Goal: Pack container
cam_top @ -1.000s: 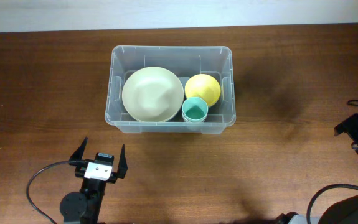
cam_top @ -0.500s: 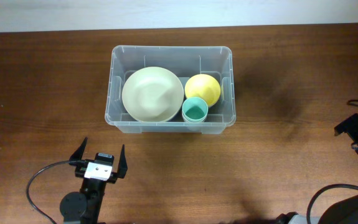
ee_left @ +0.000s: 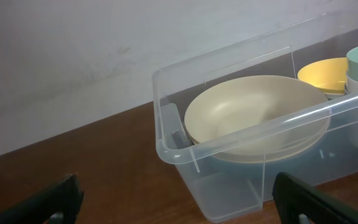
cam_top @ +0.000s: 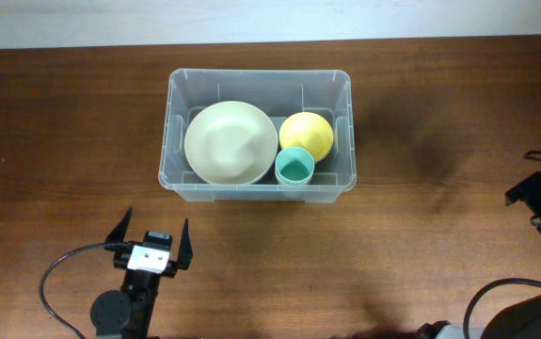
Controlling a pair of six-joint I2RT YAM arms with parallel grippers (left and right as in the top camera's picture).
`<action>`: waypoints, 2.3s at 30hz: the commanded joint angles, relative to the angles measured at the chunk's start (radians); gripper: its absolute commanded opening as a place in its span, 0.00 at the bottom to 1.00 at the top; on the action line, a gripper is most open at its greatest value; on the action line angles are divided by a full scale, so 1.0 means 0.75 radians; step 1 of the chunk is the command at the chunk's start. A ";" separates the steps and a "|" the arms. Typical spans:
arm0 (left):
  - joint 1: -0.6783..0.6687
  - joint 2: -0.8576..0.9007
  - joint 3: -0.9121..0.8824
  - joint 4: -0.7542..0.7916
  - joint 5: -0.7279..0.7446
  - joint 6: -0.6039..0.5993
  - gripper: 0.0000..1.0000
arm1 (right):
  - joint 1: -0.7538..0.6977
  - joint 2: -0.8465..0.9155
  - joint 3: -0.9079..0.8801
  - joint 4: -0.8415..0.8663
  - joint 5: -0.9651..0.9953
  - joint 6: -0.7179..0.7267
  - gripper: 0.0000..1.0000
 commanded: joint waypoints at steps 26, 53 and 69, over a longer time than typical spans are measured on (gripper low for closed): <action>0.007 -0.009 -0.006 -0.003 0.011 0.006 1.00 | 0.841 -1.301 -0.892 1.174 0.007 -0.139 0.99; 0.007 -0.009 -0.006 -0.003 0.011 0.006 1.00 | 0.944 -1.979 -1.596 1.820 -0.139 -0.488 0.99; 0.007 -0.009 -0.006 -0.003 0.011 0.006 1.00 | 0.943 -2.037 -1.707 1.821 -0.133 -0.489 0.99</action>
